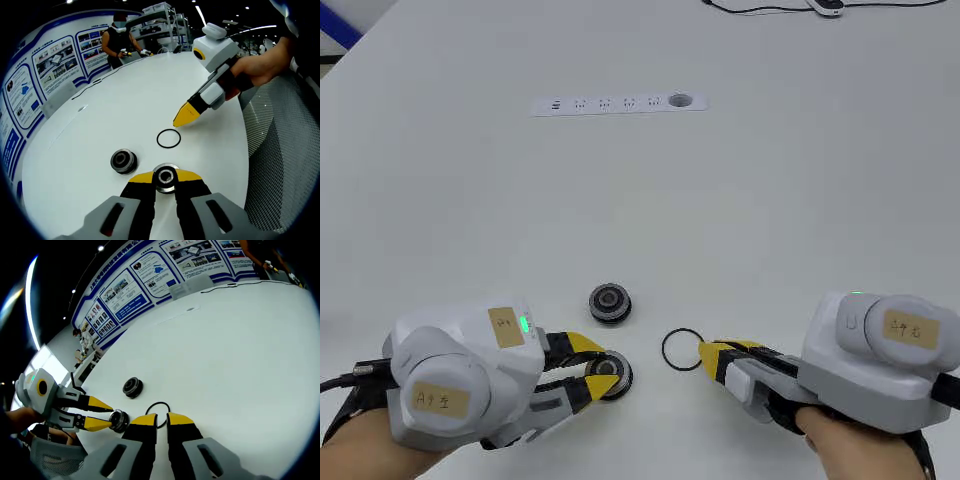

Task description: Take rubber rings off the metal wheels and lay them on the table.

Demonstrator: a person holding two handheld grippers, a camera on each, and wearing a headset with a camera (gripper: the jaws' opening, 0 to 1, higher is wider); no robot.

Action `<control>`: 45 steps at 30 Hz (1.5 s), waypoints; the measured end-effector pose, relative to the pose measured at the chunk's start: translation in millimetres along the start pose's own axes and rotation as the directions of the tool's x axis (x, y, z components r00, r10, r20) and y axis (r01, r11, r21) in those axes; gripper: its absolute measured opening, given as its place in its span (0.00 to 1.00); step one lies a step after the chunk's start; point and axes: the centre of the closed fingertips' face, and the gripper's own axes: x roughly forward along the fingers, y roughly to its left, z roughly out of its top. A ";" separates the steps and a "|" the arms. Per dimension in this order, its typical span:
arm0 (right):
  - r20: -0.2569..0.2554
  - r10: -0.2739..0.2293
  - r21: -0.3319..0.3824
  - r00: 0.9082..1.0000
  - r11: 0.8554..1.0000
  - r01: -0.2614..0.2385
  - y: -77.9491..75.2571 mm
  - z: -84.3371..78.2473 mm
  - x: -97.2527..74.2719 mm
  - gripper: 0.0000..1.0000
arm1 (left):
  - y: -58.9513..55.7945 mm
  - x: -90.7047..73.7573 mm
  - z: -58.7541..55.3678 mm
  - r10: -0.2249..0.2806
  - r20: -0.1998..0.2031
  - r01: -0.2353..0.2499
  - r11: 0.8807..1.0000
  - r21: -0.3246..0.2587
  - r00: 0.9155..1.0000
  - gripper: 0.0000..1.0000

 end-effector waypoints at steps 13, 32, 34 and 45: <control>0.001 0.029 -0.001 1.000 1.000 -0.029 7.1 0.2 0.2 0.09 | -2.0 0.8 -3.9 -0.006 -0.004 0.006 1.000 -0.005 1.000 0.14; -0.058 0.308 0.086 0.949 0.949 -0.303 82.2 -17.9 17.9 0.40 | -1.7 0.9 -4.2 -0.027 0.010 0.027 0.999 -0.021 1.000 0.13; -0.065 0.316 0.109 0.946 0.945 -0.308 85.8 -20.3 20.2 0.42 | -1.8 0.9 -3.9 -0.027 0.010 0.027 0.999 -0.022 1.000 0.13; -0.078 0.319 0.175 0.945 0.937 -0.302 93.0 -20.0 24.6 0.49 | -1.6 0.5 -3.1 -0.032 0.009 0.032 0.999 -0.014 0.999 0.13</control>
